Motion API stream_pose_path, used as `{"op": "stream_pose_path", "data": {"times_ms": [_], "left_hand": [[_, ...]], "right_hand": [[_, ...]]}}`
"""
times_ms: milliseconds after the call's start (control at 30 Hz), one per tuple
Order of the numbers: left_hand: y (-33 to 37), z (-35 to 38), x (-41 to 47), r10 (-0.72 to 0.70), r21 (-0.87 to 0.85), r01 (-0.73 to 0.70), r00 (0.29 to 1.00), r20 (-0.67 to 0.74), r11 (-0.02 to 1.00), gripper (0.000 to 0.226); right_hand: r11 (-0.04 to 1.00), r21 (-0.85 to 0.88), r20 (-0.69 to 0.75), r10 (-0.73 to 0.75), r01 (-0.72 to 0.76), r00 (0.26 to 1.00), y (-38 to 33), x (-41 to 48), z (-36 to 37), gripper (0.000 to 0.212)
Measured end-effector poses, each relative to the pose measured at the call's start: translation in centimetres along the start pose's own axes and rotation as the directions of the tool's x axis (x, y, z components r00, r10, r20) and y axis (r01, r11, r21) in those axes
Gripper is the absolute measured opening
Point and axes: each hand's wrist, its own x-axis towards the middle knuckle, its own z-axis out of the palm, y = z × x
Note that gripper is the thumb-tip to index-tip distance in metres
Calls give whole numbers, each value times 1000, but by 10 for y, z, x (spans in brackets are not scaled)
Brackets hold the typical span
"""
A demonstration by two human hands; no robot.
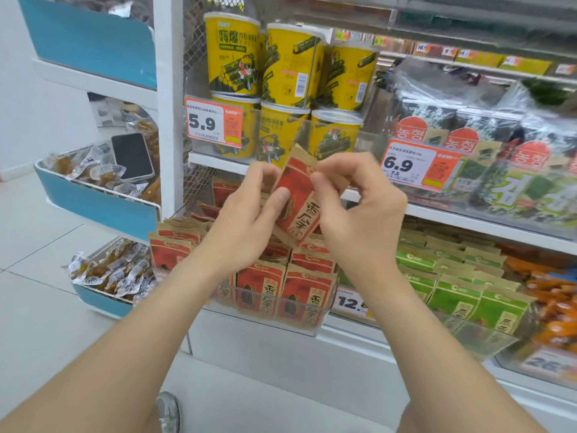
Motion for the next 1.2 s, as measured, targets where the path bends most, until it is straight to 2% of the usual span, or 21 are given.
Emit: {"op": "stream_pose_path", "data": {"times_ms": [33, 100, 200, 267, 367, 500, 633, 767, 1033, 1200], "left_hand": [[3, 2, -1, -24, -76, 23, 1000, -14, 997, 18], [8, 8, -2, -103, -198, 89, 993, -61, 976, 19], [13, 16, -3, -243, -336, 195, 964, -108, 922, 22], [16, 21, -5, -286, -408, 219, 952, -111, 886, 22], [23, 34, -11, -335, -471, 236, 932, -138, 850, 24], [35, 51, -18, -386, -511, 299, 920, -72, 806, 15], [43, 59, -24, -415, -576, 344, 910, 8, 742, 24], [48, 62, -30, -429, -598, 370, 902, 48, 711, 19], [48, 57, -36, -491, -698, 395, 868, 72, 597, 19], [50, 52, -36, -495, -721, 386, 866, 68, 576, 18]], "right_hand": [[988, 100, -37, 122, -118, 992, -3, 1, -4, 21], [900, 239, -47, 384, -363, 922, -5, 1, -10, 30], [692, 293, 117, 659, -660, 743, 2, -4, -16, 12], [549, 350, 241, 731, -759, 639, 3, -10, -17, 14], [456, 411, 335, 730, -789, 596, -4, -16, -17, 21], [507, 335, 277, 752, -794, 598, -12, -24, -18, 12], [449, 348, 288, 784, -823, 550, -14, -26, -23, 13], [481, 326, 303, 762, -814, 572, -9, -27, -30, 11], [426, 327, 376, 760, -843, 530, -10, -35, -25, 11], [454, 325, 378, 742, -830, 554, -14, -35, -23, 13]]}}
